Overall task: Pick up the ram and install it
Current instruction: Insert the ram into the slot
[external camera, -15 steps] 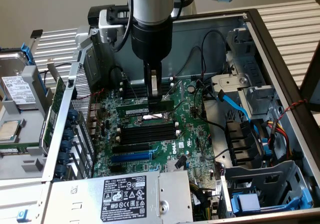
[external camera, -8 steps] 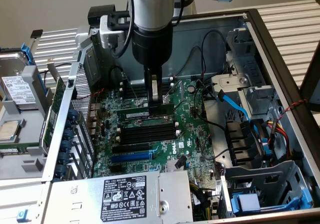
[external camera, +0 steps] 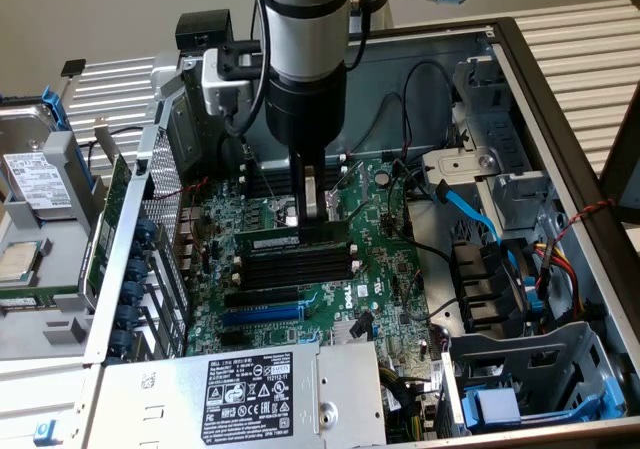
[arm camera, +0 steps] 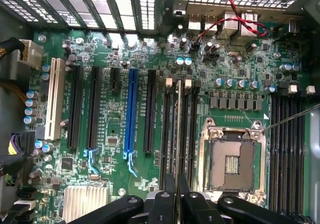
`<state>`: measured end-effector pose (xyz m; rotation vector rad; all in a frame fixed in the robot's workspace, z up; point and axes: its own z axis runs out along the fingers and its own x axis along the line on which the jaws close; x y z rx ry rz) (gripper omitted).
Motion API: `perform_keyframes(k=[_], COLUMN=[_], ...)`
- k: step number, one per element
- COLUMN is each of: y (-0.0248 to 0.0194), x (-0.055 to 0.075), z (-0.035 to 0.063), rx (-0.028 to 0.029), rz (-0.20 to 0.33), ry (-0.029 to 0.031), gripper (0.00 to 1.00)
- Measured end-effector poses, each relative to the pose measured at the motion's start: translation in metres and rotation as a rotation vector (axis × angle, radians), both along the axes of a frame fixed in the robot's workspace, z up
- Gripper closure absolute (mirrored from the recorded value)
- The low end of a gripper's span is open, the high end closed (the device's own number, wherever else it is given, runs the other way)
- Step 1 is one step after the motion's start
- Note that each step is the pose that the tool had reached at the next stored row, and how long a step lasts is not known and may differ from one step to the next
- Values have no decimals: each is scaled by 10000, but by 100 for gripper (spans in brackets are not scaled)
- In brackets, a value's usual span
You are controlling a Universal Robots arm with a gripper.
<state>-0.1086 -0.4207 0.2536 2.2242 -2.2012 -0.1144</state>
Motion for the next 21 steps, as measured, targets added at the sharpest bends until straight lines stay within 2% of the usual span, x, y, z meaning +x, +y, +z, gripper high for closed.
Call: perform_keyframes(k=[4, 10, 21], y=[-7, -43, -45], x=[1, 9, 12], z=[-45, -65, -130], rx=[-1, -1, -11], rz=[-28, -38, -41], ry=[4, 35, 102], gripper=[87, 87, 87])
